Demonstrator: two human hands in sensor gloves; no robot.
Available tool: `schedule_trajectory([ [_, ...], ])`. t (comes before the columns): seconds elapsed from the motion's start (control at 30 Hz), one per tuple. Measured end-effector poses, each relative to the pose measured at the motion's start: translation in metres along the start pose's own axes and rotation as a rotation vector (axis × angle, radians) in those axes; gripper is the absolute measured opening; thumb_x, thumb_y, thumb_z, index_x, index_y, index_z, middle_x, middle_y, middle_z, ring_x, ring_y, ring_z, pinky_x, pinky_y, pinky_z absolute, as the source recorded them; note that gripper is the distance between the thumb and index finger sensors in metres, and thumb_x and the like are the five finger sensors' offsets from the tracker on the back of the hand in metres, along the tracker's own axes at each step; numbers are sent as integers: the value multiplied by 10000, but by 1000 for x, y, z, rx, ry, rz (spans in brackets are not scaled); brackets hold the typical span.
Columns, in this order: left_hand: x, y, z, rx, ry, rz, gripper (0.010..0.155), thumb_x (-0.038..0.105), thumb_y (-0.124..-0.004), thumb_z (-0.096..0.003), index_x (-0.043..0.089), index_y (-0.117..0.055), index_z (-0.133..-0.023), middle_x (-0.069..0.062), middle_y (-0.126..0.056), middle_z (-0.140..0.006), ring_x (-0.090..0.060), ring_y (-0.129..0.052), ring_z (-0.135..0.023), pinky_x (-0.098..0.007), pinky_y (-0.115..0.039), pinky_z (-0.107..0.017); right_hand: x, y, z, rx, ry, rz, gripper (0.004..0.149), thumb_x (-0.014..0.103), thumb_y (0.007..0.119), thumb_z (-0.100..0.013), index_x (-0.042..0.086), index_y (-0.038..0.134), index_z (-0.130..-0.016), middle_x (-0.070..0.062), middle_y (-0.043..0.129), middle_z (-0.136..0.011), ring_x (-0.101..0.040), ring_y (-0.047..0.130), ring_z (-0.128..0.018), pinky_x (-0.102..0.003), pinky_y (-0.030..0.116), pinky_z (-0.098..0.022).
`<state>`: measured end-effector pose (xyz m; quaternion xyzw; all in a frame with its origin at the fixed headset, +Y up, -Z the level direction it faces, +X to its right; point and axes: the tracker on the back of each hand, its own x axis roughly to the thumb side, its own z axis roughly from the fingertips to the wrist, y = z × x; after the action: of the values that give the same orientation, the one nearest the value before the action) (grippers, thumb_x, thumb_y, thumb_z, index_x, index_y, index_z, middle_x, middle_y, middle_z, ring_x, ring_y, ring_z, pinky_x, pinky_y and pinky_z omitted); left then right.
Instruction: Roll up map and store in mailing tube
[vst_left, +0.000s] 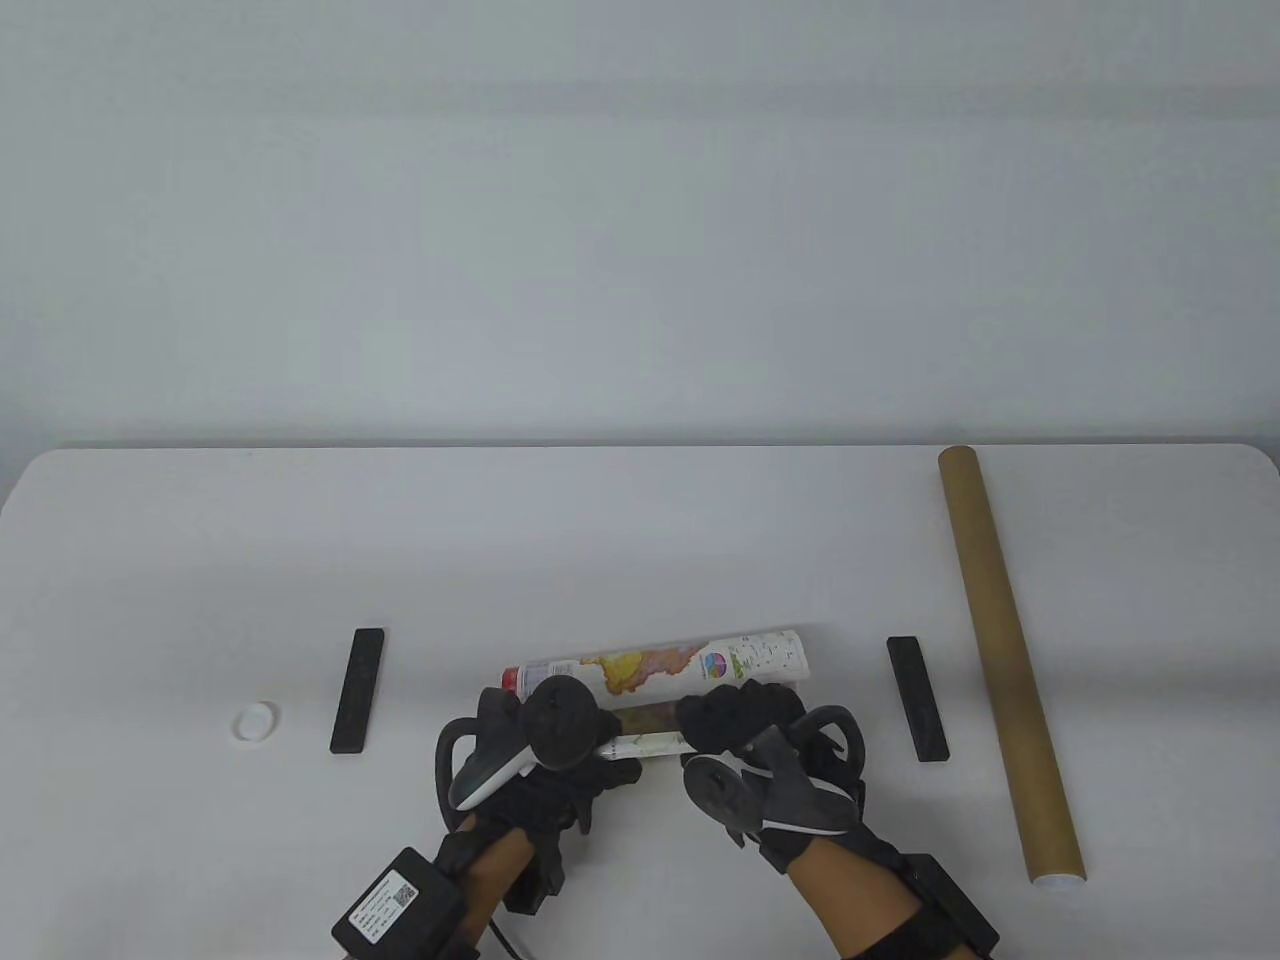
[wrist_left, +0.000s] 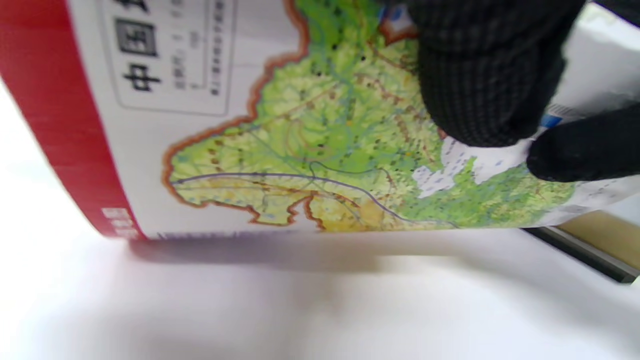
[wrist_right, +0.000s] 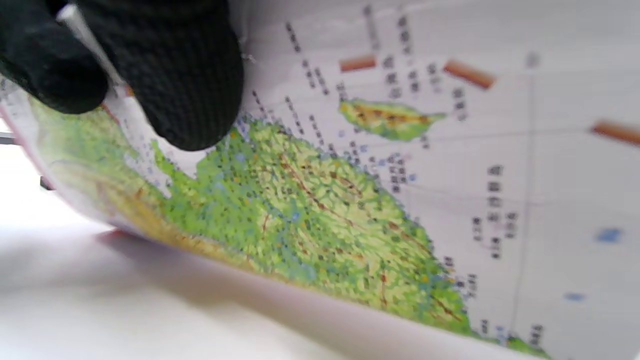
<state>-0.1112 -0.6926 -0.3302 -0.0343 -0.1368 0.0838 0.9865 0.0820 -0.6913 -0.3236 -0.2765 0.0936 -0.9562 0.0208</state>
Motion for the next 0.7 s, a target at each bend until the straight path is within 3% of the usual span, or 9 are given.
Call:
schedule_trajectory([
  [0.17,20,7,12,207,-8,-286,631,662,-886,-328,424,-794,-905,94,-880,-836,-199,-950,-796,-434,-692,-735,-25,11,-3,130,97,-288,468,409,921,-470,100,909,-821,-52,915,-584,-274,970,-440,-550,805,-441],
  [0.33,24,8,15,238,-32,-303,653,664,-905,-307,429,-776,-903,106,-894,-742,-160,-957,-696,-414,-680,-730,-36,17,-3,197,66,-467,467,404,932,-469,95,912,-820,-57,916,-579,-281,965,-441,-558,792,-440],
  [0.53,18,5,11,201,-17,-259,632,682,-928,-276,409,-831,-838,129,-952,-543,-107,-1005,-466,-370,-765,-649,-28,9,0,85,33,-313,533,406,939,-462,81,878,-880,-79,905,-638,-322,956,-519,-589,757,-491],
  [0.7,4,2,2,56,32,-94,610,685,-937,-279,397,-856,-811,138,-956,-473,-90,-1008,-393,-356,-794,-614,-13,-3,5,-16,-11,-92,653,413,942,-457,80,776,-994,-100,859,-747,-364,915,-642,-635,681,-572],
])
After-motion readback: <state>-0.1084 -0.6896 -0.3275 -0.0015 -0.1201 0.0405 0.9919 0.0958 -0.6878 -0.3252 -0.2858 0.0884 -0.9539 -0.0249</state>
